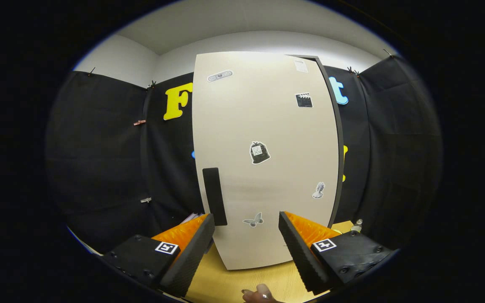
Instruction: Open the shoe cabinet door, grab the shoes and put them into the shoe cabinet, then close the shoe cabinet door.
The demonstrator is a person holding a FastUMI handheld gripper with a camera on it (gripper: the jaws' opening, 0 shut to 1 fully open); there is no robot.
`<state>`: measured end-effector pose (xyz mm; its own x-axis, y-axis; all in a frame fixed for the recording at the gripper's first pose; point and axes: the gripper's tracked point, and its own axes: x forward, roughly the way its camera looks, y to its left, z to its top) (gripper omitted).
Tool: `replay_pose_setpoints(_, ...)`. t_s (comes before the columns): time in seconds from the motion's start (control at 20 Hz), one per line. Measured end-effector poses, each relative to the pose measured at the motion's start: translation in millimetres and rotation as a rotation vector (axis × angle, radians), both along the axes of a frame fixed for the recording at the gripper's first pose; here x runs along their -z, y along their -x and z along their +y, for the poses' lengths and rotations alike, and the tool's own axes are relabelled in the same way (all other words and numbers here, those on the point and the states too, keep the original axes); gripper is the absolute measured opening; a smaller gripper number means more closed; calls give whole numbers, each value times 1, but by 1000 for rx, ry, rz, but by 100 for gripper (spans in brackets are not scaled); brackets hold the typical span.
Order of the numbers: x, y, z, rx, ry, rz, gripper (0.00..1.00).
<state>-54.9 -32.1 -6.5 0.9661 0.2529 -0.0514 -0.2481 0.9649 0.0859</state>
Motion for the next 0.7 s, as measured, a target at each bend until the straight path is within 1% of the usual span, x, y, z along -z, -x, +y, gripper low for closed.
replay_pose_setpoints(0.7, -4, -1, -1, 12, 4, -14, 99)
